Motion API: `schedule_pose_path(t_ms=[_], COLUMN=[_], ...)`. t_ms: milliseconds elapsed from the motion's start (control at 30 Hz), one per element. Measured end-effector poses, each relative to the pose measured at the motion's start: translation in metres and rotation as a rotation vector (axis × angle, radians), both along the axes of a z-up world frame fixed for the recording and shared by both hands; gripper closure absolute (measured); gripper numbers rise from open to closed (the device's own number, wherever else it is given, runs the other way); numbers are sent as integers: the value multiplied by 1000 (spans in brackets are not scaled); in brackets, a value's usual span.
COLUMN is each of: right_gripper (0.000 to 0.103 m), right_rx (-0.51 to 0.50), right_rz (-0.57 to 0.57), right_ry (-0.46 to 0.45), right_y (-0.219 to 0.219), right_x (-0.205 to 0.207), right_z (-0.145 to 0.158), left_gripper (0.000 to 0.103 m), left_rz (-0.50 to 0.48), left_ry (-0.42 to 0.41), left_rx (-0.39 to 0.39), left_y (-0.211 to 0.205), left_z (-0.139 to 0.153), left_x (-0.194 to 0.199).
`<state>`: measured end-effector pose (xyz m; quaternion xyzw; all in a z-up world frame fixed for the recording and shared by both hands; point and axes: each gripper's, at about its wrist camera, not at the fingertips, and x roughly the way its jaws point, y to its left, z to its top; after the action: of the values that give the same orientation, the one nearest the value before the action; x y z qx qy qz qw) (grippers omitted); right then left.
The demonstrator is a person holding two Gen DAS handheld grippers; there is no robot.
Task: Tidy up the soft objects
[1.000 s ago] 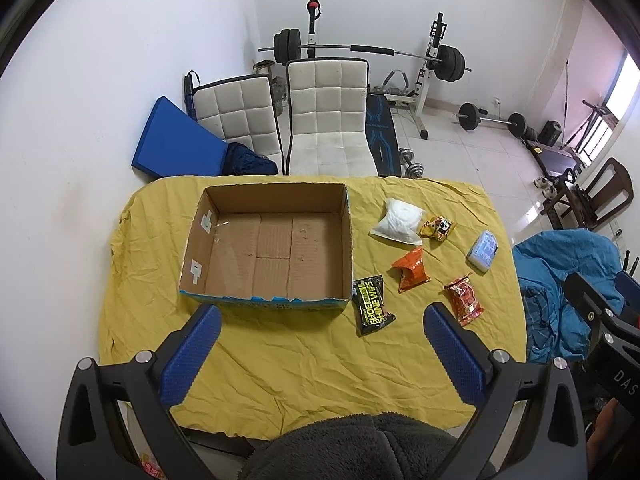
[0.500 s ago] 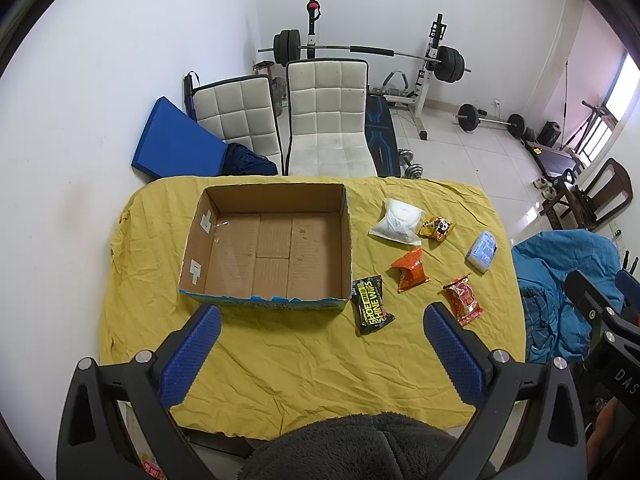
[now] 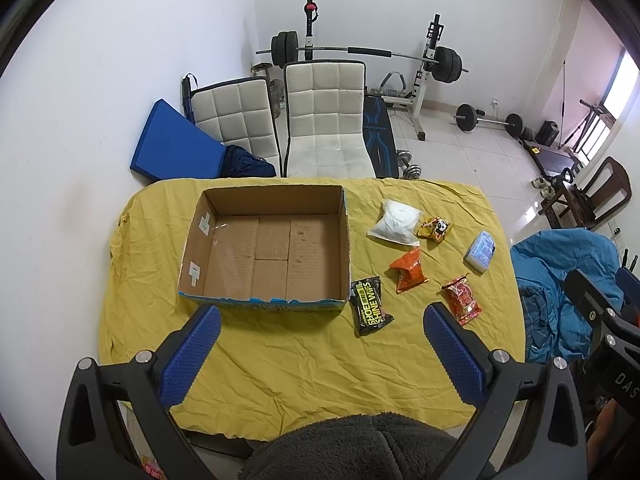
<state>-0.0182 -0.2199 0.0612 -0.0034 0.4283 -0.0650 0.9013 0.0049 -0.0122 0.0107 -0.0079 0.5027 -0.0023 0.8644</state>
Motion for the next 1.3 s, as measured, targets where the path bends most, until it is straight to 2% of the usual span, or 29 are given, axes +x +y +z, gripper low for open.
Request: schedule_pose_path(t_ms=[467,667,800,900,967,1067,1100,1167,1300], right_gripper=[0,0,0,0,0,0,0,0,0], right_rx=[22,33,40,54,38,30,32,35,36], right_rz=[-14,-64,-99,-81,-47,-1,9,27,61], right_ry=[10,69,176,269,345,438,466,530,600], right_y=[-9,-51,-91,-119,-136,-153,-159,-171,-182], right_x=[-8,10,41,66,87,109,116,129,147], right_z=[-10,-43,-94,-152,-201,-265,-285,-326,-379], left_gripper=[0,0,0,0,0,3,5,6,6], left_rz=[-17,-49,-71,-74,-72,-66,-66,-42,42], left_ry=[9,42,136,219,284,379,419,467,575], left_rx=[-5,-28,-40,-61,-82,-105,-135,-129,-160], left_y=[-6,-21,-38,-51,-61,-79,-87,-93,-98], left_z=[-2,-28,-78,-127,-161,-212,-232,-259,-321], left_x=[4,25,52,68,78,90,95,99,110])
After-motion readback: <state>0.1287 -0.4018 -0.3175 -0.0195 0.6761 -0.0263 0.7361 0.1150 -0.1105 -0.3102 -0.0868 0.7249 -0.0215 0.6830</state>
